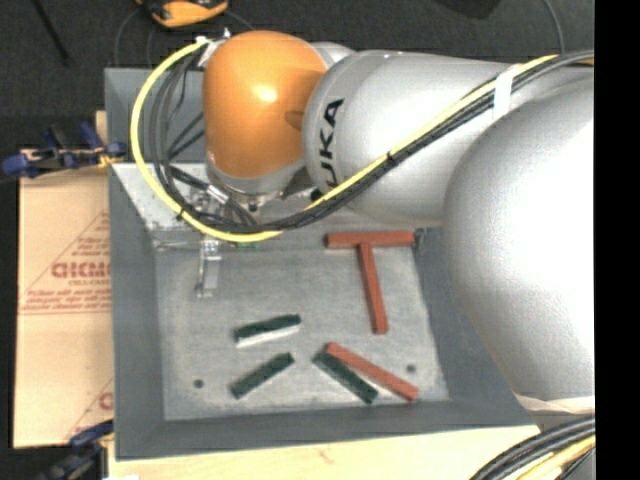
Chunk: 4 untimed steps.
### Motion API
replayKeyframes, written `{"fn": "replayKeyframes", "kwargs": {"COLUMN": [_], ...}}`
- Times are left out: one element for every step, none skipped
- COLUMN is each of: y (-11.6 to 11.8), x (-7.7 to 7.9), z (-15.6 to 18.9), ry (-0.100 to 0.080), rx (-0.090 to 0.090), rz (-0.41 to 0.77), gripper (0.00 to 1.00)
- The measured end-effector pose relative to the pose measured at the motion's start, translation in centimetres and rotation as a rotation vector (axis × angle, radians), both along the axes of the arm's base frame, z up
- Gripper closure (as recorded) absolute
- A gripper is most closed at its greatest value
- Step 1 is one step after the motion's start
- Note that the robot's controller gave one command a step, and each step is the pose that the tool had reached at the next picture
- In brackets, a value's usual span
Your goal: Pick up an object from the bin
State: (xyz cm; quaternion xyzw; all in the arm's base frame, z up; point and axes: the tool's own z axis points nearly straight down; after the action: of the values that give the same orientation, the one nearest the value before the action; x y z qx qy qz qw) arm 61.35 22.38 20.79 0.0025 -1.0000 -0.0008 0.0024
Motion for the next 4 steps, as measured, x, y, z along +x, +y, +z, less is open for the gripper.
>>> {"fn": "replayKeyframes", "kwargs": {"y": [-0.1, -5.1, -5.0, -5.7], "x": [0.2, 0.9, 0.9, -1.1], "z": [0.5, -10.3, -10.2, -5.5], "ry": [-0.008, -0.009, -0.008, -0.001], "rx": [0.002, 0.0, 0.001, -0.001], "rz": [-0.004, 0.072, 0.072, 0.08], "gripper": [0.0, 1.0, 1.0, 1.0]}}
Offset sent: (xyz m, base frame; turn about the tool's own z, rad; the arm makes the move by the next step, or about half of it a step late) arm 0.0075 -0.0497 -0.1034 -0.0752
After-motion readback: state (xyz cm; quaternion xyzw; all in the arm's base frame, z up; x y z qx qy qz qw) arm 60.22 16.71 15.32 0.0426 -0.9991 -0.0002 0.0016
